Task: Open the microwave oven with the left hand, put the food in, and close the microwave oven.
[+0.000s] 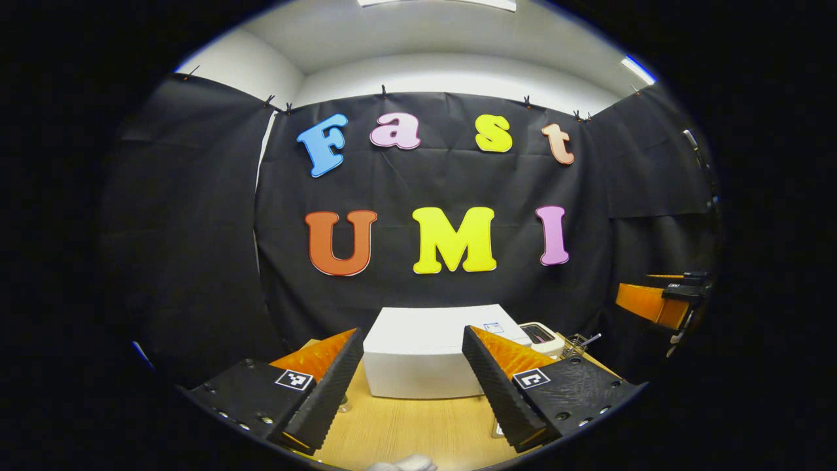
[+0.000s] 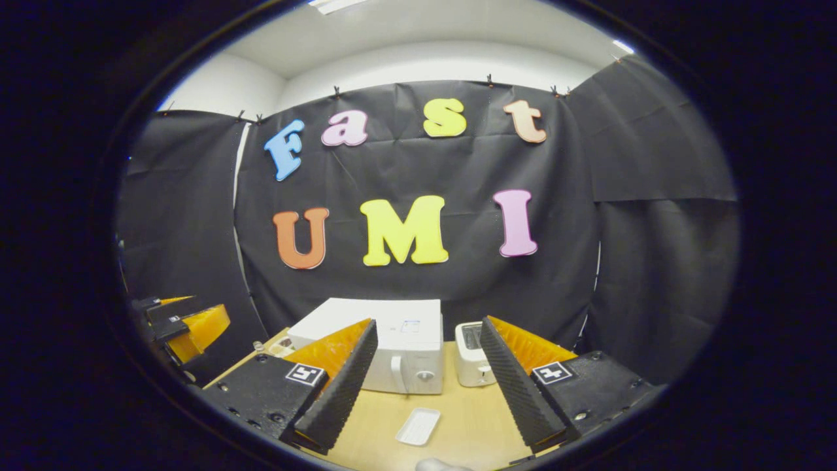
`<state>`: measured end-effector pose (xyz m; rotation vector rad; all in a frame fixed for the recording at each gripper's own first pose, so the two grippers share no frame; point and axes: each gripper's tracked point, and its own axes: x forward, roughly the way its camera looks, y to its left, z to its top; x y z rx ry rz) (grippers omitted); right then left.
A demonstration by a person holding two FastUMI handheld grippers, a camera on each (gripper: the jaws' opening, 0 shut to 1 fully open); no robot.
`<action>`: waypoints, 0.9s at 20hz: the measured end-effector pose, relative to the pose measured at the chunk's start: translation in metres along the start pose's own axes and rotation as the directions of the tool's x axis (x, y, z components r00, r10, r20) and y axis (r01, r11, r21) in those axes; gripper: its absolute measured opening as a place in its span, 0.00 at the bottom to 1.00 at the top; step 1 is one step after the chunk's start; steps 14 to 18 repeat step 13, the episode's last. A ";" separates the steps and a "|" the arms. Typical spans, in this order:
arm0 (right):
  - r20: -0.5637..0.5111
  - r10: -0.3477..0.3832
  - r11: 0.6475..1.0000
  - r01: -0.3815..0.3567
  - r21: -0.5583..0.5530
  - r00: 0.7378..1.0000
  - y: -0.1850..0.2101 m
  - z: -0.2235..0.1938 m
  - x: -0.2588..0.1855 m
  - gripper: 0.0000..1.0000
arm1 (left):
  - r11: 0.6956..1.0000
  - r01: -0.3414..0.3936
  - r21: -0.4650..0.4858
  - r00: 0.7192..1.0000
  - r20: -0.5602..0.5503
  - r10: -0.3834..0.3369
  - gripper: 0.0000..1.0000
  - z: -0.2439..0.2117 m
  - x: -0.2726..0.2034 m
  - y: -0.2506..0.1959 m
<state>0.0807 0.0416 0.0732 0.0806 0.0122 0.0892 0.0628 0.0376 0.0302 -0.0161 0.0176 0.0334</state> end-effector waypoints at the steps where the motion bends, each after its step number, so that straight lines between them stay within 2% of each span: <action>1: 0.000 -0.001 1.000 0.001 -0.001 1.000 0.001 0.001 -0.001 1.00 | 1.000 -0.002 0.008 1.000 0.009 0.002 0.95 0.004 -0.002 0.003; 11: 0.012 -0.004 1.000 0.004 -0.008 1.000 0.012 0.012 -0.012 1.00 | 1.000 0.021 0.016 0.999 0.038 -0.021 0.95 0.024 -0.008 0.004; 12: 0.015 -0.005 1.000 0.005 -0.012 1.000 0.013 0.013 -0.013 0.90 | 1.000 0.022 0.022 0.999 0.042 -0.023 0.95 0.025 -0.008 0.004; 13: 0.013 -0.002 1.000 0.002 -0.016 1.000 0.014 0.014 -0.013 1.00 | 0.999 0.022 0.029 0.999 0.045 -0.023 0.95 0.026 -0.011 0.006; 18: 0.013 -0.002 1.000 0.002 -0.016 1.000 0.014 0.014 -0.013 1.00 | 0.999 0.022 0.029 0.999 0.045 -0.023 0.95 0.026 -0.011 0.006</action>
